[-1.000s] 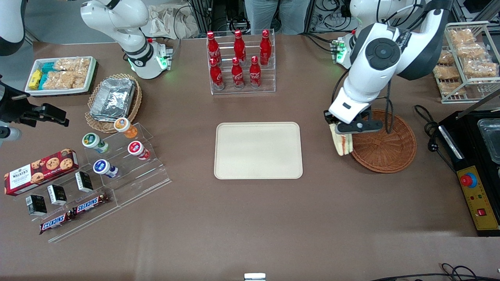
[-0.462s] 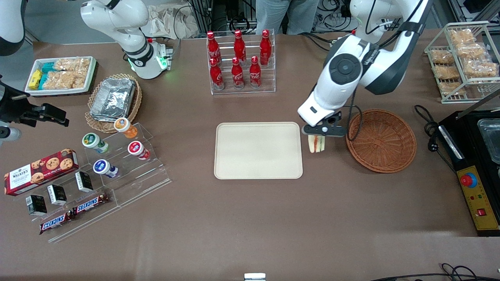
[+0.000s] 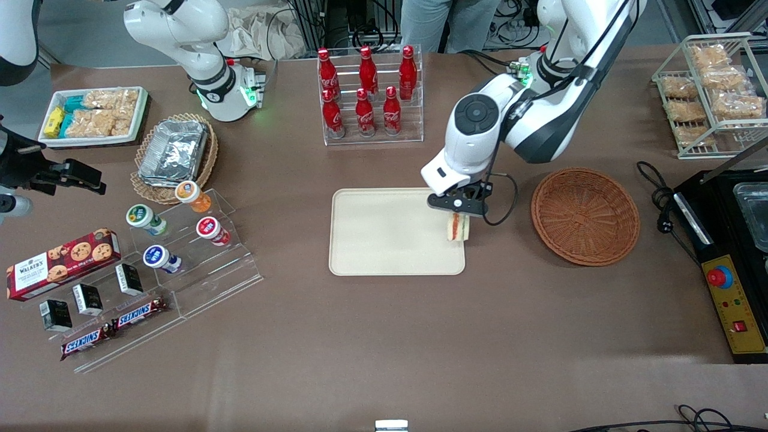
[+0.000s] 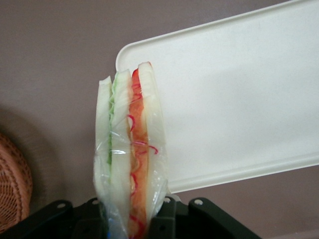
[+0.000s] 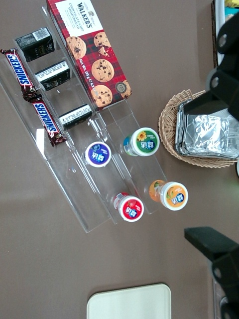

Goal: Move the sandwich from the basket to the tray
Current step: 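Carry the held sandwich with the left gripper over the white tray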

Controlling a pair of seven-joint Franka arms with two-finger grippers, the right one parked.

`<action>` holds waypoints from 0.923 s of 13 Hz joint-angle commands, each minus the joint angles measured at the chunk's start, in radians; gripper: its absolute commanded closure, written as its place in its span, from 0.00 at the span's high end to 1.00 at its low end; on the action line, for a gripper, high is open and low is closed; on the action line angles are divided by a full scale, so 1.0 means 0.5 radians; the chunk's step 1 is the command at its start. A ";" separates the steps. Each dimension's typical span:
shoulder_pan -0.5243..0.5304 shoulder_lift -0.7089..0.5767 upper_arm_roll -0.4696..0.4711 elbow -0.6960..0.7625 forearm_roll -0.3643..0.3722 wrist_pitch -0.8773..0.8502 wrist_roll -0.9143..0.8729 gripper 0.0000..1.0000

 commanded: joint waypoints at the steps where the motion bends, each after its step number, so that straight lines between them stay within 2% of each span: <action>1: -0.050 0.209 -0.008 0.025 0.195 0.148 -0.189 0.00; 4: -0.060 0.339 -0.008 -0.024 0.462 0.306 -0.456 0.00; 12: -0.057 0.418 0.007 -0.143 0.545 0.496 -0.499 0.00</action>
